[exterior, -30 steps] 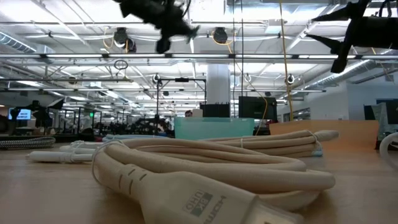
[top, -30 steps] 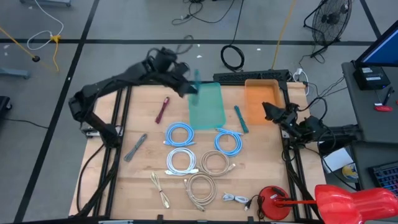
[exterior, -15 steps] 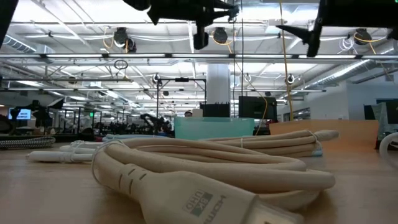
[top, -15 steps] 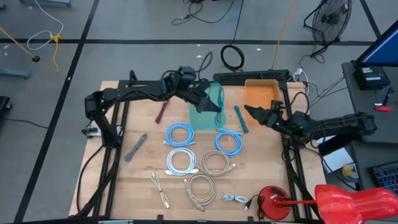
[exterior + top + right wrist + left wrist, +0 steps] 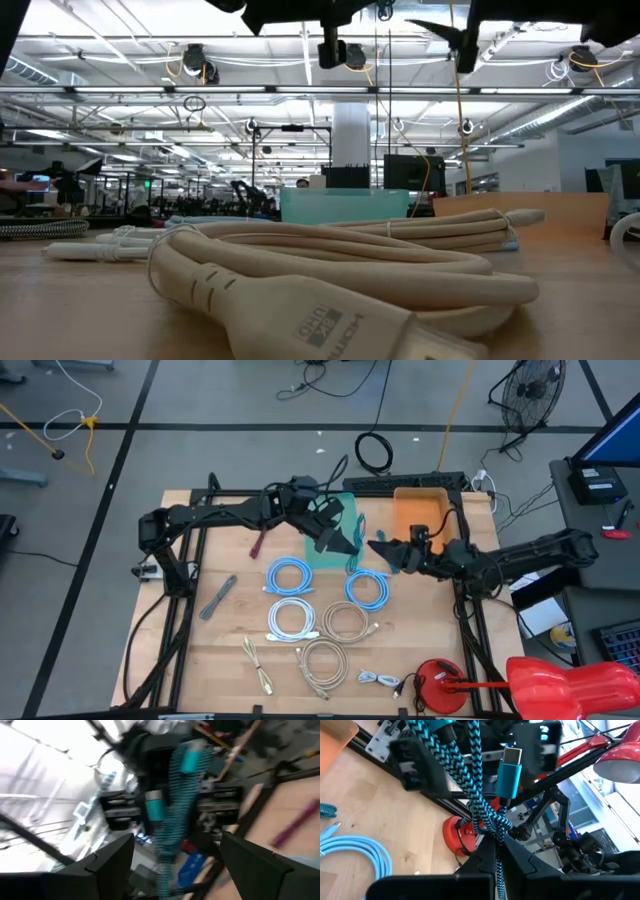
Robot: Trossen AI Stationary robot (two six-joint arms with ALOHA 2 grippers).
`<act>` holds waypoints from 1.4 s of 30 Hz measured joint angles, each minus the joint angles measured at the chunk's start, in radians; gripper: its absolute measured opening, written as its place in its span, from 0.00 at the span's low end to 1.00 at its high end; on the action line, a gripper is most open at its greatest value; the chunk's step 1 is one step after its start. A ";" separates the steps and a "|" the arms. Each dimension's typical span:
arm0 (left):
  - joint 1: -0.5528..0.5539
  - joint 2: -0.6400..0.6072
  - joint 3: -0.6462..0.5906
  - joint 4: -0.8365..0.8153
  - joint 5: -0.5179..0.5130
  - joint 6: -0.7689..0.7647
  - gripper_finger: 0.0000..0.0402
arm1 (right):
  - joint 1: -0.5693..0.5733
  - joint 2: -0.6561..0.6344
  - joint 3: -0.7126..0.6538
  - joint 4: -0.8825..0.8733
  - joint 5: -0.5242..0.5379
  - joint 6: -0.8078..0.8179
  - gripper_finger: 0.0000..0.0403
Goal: Pick & Place USB Port
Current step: Put the top blue charger cable into the orange bin
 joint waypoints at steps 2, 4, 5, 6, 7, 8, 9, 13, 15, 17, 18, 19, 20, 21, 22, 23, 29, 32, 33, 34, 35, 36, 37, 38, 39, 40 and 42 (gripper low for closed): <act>0.001 0.000 0.000 -0.008 0.006 0.008 0.02 | 0.024 0.034 0.017 0.033 0.000 -0.038 0.72; 0.001 0.000 0.000 -0.025 0.007 0.015 0.02 | 0.041 0.066 0.036 0.039 0.001 -0.066 0.72; 0.001 0.000 0.000 -0.034 0.007 0.017 0.02 | 0.048 0.081 0.048 0.039 0.001 -0.069 0.72; 0.001 0.000 0.000 -0.036 0.007 0.017 0.02 | 0.053 0.097 0.058 0.041 0.004 -0.069 0.72; 0.001 0.000 0.000 -0.036 0.008 0.013 0.02 | 0.059 0.113 0.068 0.041 0.007 -0.069 0.71; 0.001 0.000 0.000 -0.036 0.011 0.008 0.02 | 0.065 0.127 0.077 0.041 0.014 -0.069 0.70; 0.001 0.000 0.000 -0.035 0.015 0.006 0.02 | 0.071 0.142 0.084 0.041 0.030 -0.070 0.70; -0.016 0.000 0.000 -0.036 0.042 -0.002 0.02 | 0.082 0.186 0.103 0.043 0.065 -0.080 0.66; -0.030 0.000 0.000 -0.036 0.057 -0.004 0.02 | 0.082 0.197 0.105 0.044 0.102 -0.078 0.64; -0.048 0.000 0.000 -0.036 0.058 -0.002 0.02 | 0.081 0.202 0.105 0.053 0.113 -0.077 0.62; -0.056 0.000 0.000 -0.037 0.057 -0.001 0.02 | 0.081 0.202 0.105 0.053 0.111 -0.076 0.61; -0.063 0.000 0.000 -0.037 0.056 0.003 0.02 | 0.082 0.202 0.105 0.059 0.111 -0.076 0.60; -0.069 0.000 0.000 -0.037 0.054 0.007 0.02 | 0.082 0.202 0.105 0.063 0.110 -0.075 0.59; -0.073 0.000 0.000 -0.037 0.050 0.009 0.02 | 0.082 0.202 0.105 0.066 0.109 -0.075 0.57; -0.077 0.000 0.000 -0.038 0.043 0.010 0.02 | 0.082 0.202 0.105 0.069 0.109 -0.076 0.56; -0.078 0.000 0.000 -0.039 0.038 0.010 0.02 | 0.082 0.202 0.105 0.074 0.110 -0.076 0.55; -0.055 0.000 0.000 -0.071 0.018 0.033 0.02 | 0.082 0.202 0.105 0.077 0.111 -0.069 0.45; -0.045 0.000 0.000 -0.080 0.010 0.041 0.02 | 0.089 0.202 0.105 0.077 0.117 -0.069 0.40; -0.042 0.000 0.000 -0.079 0.009 0.041 0.02 | 0.090 0.202 0.105 0.076 0.117 -0.069 0.38; -0.039 0.000 0.000 -0.079 0.010 0.041 0.02 | 0.092 0.202 0.105 0.076 0.117 -0.069 0.37; -0.038 0.000 0.000 -0.079 0.013 0.043 0.02 | 0.093 0.202 0.105 0.076 0.120 -0.069 0.35; -0.036 -0.001 0.000 -0.079 0.013 0.044 0.02 | 0.094 0.202 0.105 0.076 0.122 -0.071 0.34; -0.035 -0.001 0.000 -0.079 0.013 0.044 0.02 | 0.094 0.202 0.105 0.075 0.124 -0.071 0.33; -0.034 -0.001 0.000 -0.079 0.013 0.045 0.02 | 0.094 0.202 0.105 0.075 0.126 -0.071 0.32; -0.034 -0.001 0.000 -0.077 0.013 0.044 0.02 | 0.094 0.202 0.105 0.075 0.127 -0.072 0.31; -0.034 -0.001 0.000 -0.075 0.013 0.044 0.02 | 0.094 0.202 0.105 0.075 0.126 -0.072 0.30; -0.034 -0.001 0.000 -0.068 0.012 0.043 0.02 | 0.094 0.202 0.105 0.076 0.125 -0.072 0.28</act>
